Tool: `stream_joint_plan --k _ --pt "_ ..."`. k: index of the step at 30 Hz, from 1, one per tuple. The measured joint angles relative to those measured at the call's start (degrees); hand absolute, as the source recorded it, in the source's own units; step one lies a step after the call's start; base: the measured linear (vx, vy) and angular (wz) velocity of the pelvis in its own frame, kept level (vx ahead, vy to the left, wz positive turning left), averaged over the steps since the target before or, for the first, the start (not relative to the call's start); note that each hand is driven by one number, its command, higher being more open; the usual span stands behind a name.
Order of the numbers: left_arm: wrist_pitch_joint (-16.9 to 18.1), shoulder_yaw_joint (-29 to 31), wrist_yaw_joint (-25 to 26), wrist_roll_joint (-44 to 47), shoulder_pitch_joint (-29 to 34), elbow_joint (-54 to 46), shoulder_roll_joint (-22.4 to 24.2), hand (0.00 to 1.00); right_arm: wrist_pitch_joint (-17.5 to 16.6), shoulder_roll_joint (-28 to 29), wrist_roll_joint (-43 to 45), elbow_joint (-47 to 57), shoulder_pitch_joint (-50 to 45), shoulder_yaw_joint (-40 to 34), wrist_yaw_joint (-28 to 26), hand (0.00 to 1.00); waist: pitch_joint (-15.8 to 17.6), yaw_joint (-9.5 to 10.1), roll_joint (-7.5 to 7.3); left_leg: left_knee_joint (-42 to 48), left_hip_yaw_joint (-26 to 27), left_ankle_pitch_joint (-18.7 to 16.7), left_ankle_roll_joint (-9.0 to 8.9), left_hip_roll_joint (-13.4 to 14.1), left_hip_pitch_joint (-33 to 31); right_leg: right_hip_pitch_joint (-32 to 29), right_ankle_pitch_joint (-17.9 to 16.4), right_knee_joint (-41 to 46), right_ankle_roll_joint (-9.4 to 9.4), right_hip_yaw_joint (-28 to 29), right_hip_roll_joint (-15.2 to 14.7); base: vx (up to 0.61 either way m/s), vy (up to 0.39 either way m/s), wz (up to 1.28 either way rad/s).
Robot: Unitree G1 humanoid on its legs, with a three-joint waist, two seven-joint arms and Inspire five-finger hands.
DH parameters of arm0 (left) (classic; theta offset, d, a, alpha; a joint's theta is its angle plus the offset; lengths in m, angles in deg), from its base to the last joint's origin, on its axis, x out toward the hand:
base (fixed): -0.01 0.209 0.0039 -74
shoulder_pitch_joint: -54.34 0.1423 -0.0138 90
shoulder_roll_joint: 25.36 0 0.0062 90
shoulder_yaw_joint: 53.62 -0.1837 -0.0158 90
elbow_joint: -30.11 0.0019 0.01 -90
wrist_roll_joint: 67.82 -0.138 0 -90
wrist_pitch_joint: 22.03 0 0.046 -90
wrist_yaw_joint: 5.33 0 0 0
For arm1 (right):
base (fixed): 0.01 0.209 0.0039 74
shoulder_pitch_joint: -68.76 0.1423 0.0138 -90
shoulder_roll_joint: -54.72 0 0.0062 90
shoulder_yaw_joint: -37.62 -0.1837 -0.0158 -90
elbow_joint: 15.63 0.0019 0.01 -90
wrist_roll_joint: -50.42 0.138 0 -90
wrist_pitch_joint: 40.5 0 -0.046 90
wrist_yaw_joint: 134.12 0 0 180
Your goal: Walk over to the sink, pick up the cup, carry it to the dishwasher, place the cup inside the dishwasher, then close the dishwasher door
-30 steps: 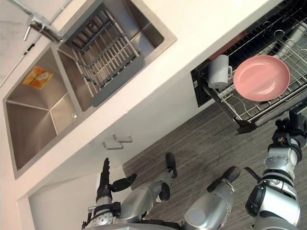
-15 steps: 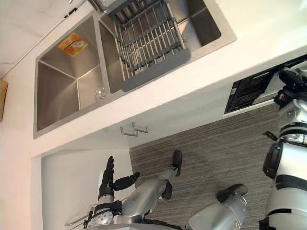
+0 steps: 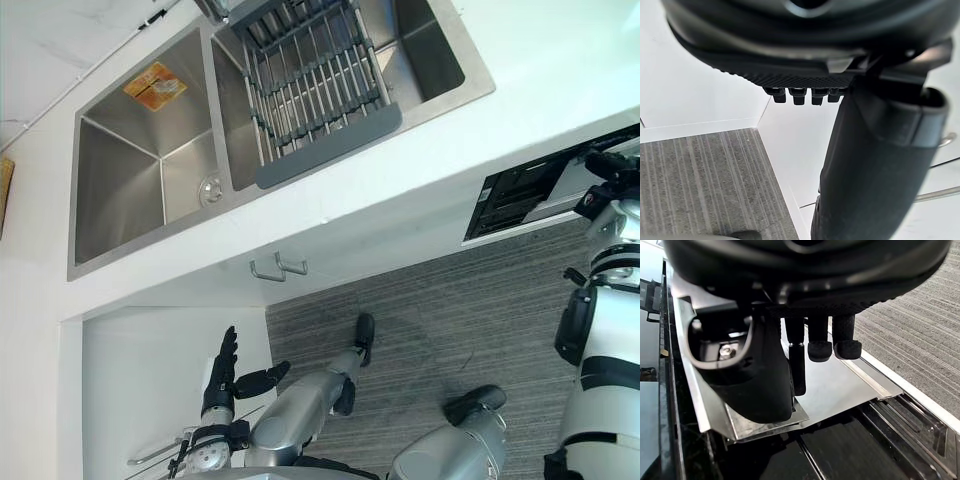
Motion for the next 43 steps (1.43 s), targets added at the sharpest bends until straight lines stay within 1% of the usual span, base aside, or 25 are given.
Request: stream_joint_plan --k 2,5,6,7,8,9,10,12,13,14,15,16,17,18,21,23,24,25,26,27,28,31,35,39,43 --pt "0.0 0.9 0.0 0.0 0.0 1.5 -0.2 1.00 -3.8 1.8 0.4 2.4 -6.8 -3.8 -3.0 1.00 0.9 0.01 -1.20 0.6 0.0 -0.7 -0.33 0.6 0.6 1.2 0.2 -1.1 0.16 -0.3 1.0 0.08 -0.104 -0.04" --pt "0.1 3.8 -0.1 0.3 0.2 4.3 -0.2 1.00 -11.5 8.9 2.8 5.9 -22.0 -11.1 -9.3 1.00 2.2 -0.11 -3.59 0.8 0.0 -2.0 -0.88 1.4 1.7 3.2 0.5 -2.7 0.63 -0.7 2.7 0.11 -0.123 -0.01" --pt "0.1 5.1 -0.1 1.0 0.3 5.5 -0.3 1.00 -14.3 13.8 3.9 6.6 -28.3 -13.4 -11.0 1.00 2.1 -0.32 -4.98 0.9 0.0 -2.6 -1.05 1.6 1.8 3.5 0.5 -3.2 0.62 -0.7 3.1 0.07 -0.063 -0.02" --pt "0.1 6.0 -0.1 1.3 0.4 6.1 -0.3 1.00 -15.3 16.5 4.6 6.8 -31.3 -14.2 -11.7 1.00 2.1 -0.47 -5.84 0.9 0.1 -2.8 -1.08 1.6 2.0 3.6 0.6 -3.4 0.51 -0.4 3.2 0.15 -0.110 -0.04" --pt "0.2 7.6 -0.1 1.3 0.4 7.2 -0.5 1.00 -16.3 21.7 4.9 6.9 -37.1 -15.3 -12.5 1.00 1.9 -0.80 -7.48 0.9 0.3 -3.5 -1.09 1.6 2.6 3.9 0.8 -3.4 0.23 0.3 3.2 0.17 -0.089 -0.08" --pt "0.2 9.1 -0.1 2.2 0.6 8.0 -0.7 1.00 -16.4 27.2 4.9 6.9 -42.8 -16.2 -13.4 1.00 1.8 -1.27 -8.94 0.8 0.7 -4.5 -1.12 1.9 3.8 4.6 1.5 -3.3 -0.94 1.7 3.5 0.17 -0.070 -0.12" --pt "0.2 9.9 0.0 2.6 0.7 8.3 -0.6 1.00 -16.6 29.6 4.9 7.0 -45.5 -16.7 -13.9 1.00 1.4 -1.37 -9.61 0.8 0.9 -5.1 -1.12 2.1 4.4 4.6 2.1 -3.2 -1.83 2.7 3.7 0.16 -0.015 -0.20" --pt "0.3 13.8 0.1 4.1 1.1 9.5 -0.4 1.00 -17.6 39.5 4.0 7.9 -56.8 -17.0 -14.4 1.00 -0.9 -1.99 -12.25 0.4 1.9 -7.8 -0.13 2.8 7.4 5.4 5.3 -1.9 -6.35 8.2 4.9 0.16 0.037 -0.20" --pt "0.4 14.8 0.3 4.1 1.2 9.5 -0.5 1.00 -17.9 41.7 4.0 8.2 -59.5 -17.0 -14.4 1.00 -1.9 -1.99 -13.01 0.6 2.3 -8.5 0.05 3.1 8.0 5.4 6.1 -1.3 -7.46 10.0 5.2 0.17 0.045 -0.13" --pt "0.6 16.6 0.7 3.9 1.6 9.2 -0.8 1.00 -20.2 46.1 4.8 10.4 -63.4 -17.2 -14.6 1.00 -4.0 -2.00 -14.76 1.6 2.6 -9.8 0.31 3.3 8.9 5.2 8.0 0.0 -8.16 13.3 5.5 0.19 0.028 -0.01" --pt "0.7 16.8 2.0 3.1 1.6 8.8 -1.5 1.00 -20.6 48.2 5.2 12.6 -65.8 -16.6 -14.5 1.00 -5.4 -2.08 -16.70 3.3 2.1 -11.1 0.74 3.3 9.9 4.8 10.2 2.2 -7.97 17.6 5.6 0.20 0.016 0.06" --pt "0.7 16.6 2.6 2.6 1.5 8.8 -1.8 1.00 -20.6 48.7 5.4 13.0 -66.5 -16.3 -14.6 1.00 -6.2 -1.94 -17.45 3.9 1.3 -11.1 0.89 3.3 10.2 4.3 11.0 3.7 -7.94 20.0 6.0 0.22 -0.012 0.45" --pt "0.4 16.5 3.5 0.3 0.9 9.1 -2.6 1.00 -20.8 50.5 5.5 14.3 -68.4 -15.6 -14.7 1.00 -8.1 -2.38 -17.55 4.6 -1.4 -11.6 0.67 4.8 10.2 3.7 3.7 3.1 -4.54 25.7 10.3 0.18 -0.087 0.74" --pt "0.2 16.7 4.6 -0.9 0.2 9.2 -2.6 1.00 -21.1 51.3 5.5 15.7 -68.7 -14.1 -15.0 1.00 -9.5 -3.18 -17.59 4.3 -3.5 -11.6 0.62 5.7 10.3 3.6 -1.2 -0.3 -4.07 28.7 15.3 0.17 -0.123 0.82" --pt "-1.8 18.0 5.9 -4.2 -1.7 10.1 -1.3 1.00 -21.2 52.0 5.5 18.6 -67.7 -11.9 -16.7 1.00 -10.4 -3.35 -17.36 2.9 -6.1 -12.3 1.07 6.1 13.3 2.5 -3.5 -10.2 -3.87 32.4 22.2 0.11 -0.134 0.49" --pt "-2.8 19.2 6.2 -4.4 -3.1 10.5 -1.0 1.00 -21.2 52.4 5.3 19.3 -67.3 -9.9 -17.5 1.00 -10.8 -3.30 -17.94 5.1 -6.1 -15.2 0.51 6.1 13.9 0.3 -3.1 -12.9 -3.31 37.4 23.6 0.07 -0.137 0.41" --pt "-3.1 20.3 6.0 -4.4 -3.6 10.8 -1.9 1.00 -21.1 52.7 4.8 19.4 -67.3 -9.1 -18.1 1.00 -11.5 -3.22 -19.85 8.9 -4.5 -17.3 -0.09 5.0 12.8 0.5 -2.6 -16.8 -1.16 41.2 23.3 0.05 -0.153 0.66" --pt "-3.5 20.5 5.5 -4.4 -4.3 11.4 -1.9 1.00 -20.9 52.9 4.8 19.2 -67.6 -9.3 -18.1 1.00 -11.8 -3.37 -20.15 11.4 -3.2 -18.1 -0.69 5.3 12.5 1.0 -0.5 -15.9 -0.28 41.5 23.0 0.14 -0.191 0.93" --pt "-4.2 20.6 4.5 -4.4 -4.8 11.7 -1.1 1.00 -20.7 53.2 4.8 19.3 -68.1 -10.5 -17.8 1.00 -12.3 -3.64 -20.20 17.3 1.4 -20.7 -1.08 6.7 10.9 1.2 -0.4 -12.5 -0.97 39.9 22.6 0.19 -0.198 0.86" --pt "-4.3 20.7 4.0 -4.5 -4.7 11.7 -0.4 1.00 -20.4 53.1 4.8 19.3 -68.4 -10.8 -17.5 1.00 -12.7 -3.55 -19.56 19.4 1.7 -22.3 -2.32 7.7 10.8 2.2 -2.0 -10.2 -2.50 38.8 22.9 0.22 -0.195 0.78" --pt "-4.3 21.0 3.7 -4.5 -4.1 11.6 0.2 1.00 -19.9 52.8 4.8 19.3 -68.6 -10.9 -17.3 1.00 -13.4 -3.44 -19.21 19.6 0.4 -22.9 -3.47 7.9 11.5 2.9 -3.8 -8.5 -2.39 37.8 23.0 0.21 -0.183 0.63" --pt "-4.4 23.0 3.5 -6.7 -3.8 11.7 1.7 1.00 -19.2 53.1 4.9 19.2 -69.0 -10.7 -17.3 1.00 -15.4 -3.61 -19.17 18.0 -2.4 -22.8 -3.96 8.0 12.1 5.6 -4.7 -7.8 -3.01 34.9 23.0 0.27 -0.120 0.78" --pt "-4.3 26.7 4.9 -6.8 -2.4 11.6 2.6 1.00 -17.7 52.9 3.7 18.3 -68.3 -8.4 -19.1 1.00 -17.6 -2.66 -20.20 15.4 -1.5 -22.5 -4.39 8.6 15.2 9.8 -4.5 -11.5 -2.90 35.5 24.0 0.20 -0.027 0.26" --pt "-4.9 28.2 2.7 -3.9 -1.0 11.7 2.8 1.00 -14.8 52.2 -0.2 17.1 -69.0 -5.6 -19.7 1.00 -19.8 -2.63 -20.79 13.5 1.0 -22.3 -4.36 9.8 17.5 11.6 -2.5 -13.9 -2.89 36.1 24.9 0.09 0.021 -0.09" --pt "-6.9 29.2 0.0 -2.1 -1.1 11.8 3.6 1.00 -11.8 51.2 -2.0 16.8 -68.7 -4.2 -19.6 1.00 -20.7 -3.31 -20.80 11.5 1.0 -21.0 -4.22 9.5 18.4 13.5 -0.4 -17.8 -2.81 35.9 25.1 0.00 0.011 0.01"
